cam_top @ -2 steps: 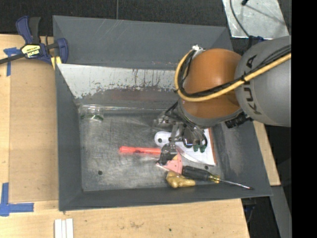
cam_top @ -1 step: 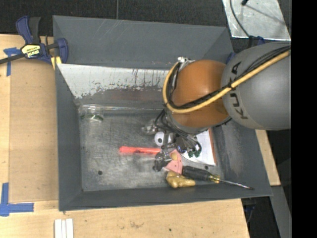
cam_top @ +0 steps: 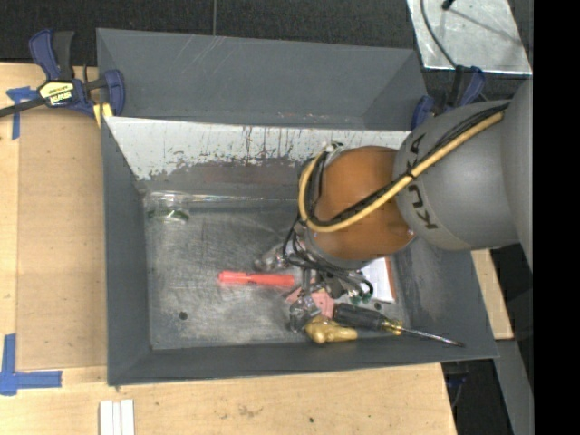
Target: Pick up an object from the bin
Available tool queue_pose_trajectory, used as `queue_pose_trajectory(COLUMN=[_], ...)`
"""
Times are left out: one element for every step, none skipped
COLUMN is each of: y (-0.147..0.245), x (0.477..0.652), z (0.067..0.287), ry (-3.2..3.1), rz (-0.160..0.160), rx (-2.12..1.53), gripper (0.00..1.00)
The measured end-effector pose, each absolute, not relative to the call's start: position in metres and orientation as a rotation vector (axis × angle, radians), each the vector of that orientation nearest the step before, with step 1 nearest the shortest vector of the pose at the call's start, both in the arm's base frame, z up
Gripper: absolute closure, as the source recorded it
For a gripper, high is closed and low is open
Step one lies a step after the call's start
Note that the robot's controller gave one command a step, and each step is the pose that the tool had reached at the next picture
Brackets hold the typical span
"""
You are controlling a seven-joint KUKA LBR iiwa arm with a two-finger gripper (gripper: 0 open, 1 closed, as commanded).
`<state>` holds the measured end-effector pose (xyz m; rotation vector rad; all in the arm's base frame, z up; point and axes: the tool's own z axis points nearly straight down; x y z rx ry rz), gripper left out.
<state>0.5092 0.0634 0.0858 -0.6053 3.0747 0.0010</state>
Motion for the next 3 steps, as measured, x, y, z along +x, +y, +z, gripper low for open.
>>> queue_pose_trajectory(y=[0.086,0.086,0.098], x=[0.555,0.555,0.584], z=[0.076,0.076,0.235], ry=[3.061,3.061,3.081], rz=[0.002,0.002,0.000], rx=[-0.596,-0.595,-0.571], gripper=[1.00,1.00,1.00])
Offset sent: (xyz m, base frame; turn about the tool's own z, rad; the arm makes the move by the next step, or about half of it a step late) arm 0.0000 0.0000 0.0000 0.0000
